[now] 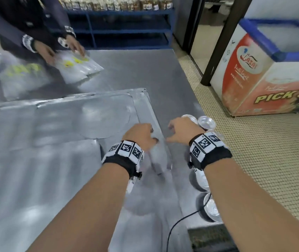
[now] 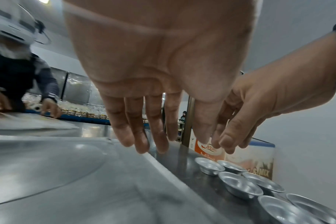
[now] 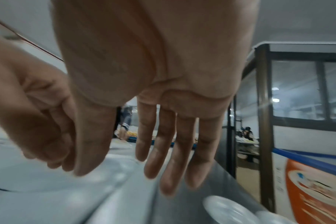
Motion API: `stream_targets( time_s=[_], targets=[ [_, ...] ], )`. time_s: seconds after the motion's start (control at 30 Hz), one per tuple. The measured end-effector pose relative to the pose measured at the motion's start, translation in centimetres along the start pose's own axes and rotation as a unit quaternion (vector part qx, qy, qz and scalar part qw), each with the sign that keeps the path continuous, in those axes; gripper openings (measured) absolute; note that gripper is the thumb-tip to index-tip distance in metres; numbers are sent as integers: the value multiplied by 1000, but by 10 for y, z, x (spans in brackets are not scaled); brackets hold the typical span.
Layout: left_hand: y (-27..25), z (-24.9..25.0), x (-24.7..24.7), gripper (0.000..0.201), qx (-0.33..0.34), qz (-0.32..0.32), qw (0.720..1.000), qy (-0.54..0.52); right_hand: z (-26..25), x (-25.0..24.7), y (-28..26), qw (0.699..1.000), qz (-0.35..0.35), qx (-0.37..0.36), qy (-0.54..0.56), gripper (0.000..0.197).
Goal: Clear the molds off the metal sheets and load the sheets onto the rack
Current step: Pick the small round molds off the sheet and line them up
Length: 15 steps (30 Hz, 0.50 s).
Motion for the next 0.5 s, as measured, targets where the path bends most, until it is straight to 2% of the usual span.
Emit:
stream_targets(
  time_s=[0.23,0.5],
  targets=[
    [-136,-143,-69,41,-54,29,998,8,-183,41,-67,996,-64,-67,3,58],
    [-264,-325,-132,44,-176,77,981,-9,-400,118,-107,978,-117,-173,-15,57]
  ],
)
Point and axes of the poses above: each hand's wrist, its own y-axis towards the middle knuckle, its own x-axis out of the palm, z = x × y, the point moved 4 cm from there along y, towards the middle knuckle
